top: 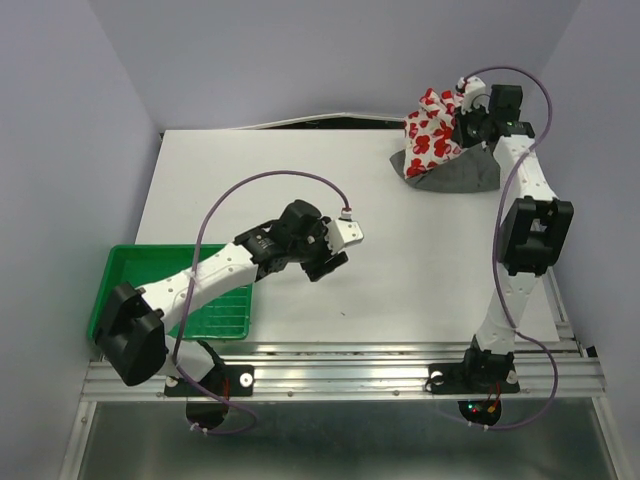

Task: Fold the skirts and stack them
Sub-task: Neatly place the folded skirt to the corner

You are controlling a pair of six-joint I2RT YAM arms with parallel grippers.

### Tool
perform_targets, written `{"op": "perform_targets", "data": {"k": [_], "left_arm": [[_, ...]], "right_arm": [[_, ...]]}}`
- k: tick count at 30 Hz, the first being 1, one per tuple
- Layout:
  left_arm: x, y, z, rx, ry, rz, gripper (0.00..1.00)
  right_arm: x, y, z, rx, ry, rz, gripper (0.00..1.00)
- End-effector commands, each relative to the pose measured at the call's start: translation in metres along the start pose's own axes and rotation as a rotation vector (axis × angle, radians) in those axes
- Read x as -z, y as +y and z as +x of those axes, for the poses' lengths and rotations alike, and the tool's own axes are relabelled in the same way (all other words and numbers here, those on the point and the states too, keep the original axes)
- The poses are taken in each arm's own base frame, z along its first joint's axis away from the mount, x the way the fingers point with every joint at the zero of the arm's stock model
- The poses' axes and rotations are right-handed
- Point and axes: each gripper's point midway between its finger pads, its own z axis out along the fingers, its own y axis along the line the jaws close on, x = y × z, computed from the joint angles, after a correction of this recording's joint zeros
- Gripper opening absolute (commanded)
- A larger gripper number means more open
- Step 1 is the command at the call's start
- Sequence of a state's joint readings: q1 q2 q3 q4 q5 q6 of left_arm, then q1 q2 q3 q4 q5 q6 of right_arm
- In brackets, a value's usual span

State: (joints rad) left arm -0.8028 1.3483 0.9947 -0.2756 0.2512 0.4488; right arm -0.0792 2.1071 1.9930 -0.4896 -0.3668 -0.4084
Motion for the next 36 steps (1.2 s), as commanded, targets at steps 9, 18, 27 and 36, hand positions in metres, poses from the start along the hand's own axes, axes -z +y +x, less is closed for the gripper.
{"op": "perform_targets", "data": {"k": [9, 18, 27, 36], "left_arm": [[0.002, 0.009, -0.021, -0.019, -0.02, 0.004, 0.67], [0.003, 0.008, -0.02, -0.011, -0.006, 0.023, 0.68], [-0.001, 0.006, -0.019, 0.01, 0.009, 0.038, 0.68], [0.0, 0.005, -0.015, 0.032, 0.023, 0.039, 0.68]], "right_arm": [[0.014, -0.033, 0.004, -0.12, -0.056, -0.137, 0.01], [-0.003, -0.063, 0.048, -0.171, -0.009, -0.158, 0.01], [-0.023, -0.088, 0.074, -0.134, 0.019, -0.117, 0.08], [-0.031, -0.11, 0.075, -0.116, 0.009, -0.02, 0.61]]}}
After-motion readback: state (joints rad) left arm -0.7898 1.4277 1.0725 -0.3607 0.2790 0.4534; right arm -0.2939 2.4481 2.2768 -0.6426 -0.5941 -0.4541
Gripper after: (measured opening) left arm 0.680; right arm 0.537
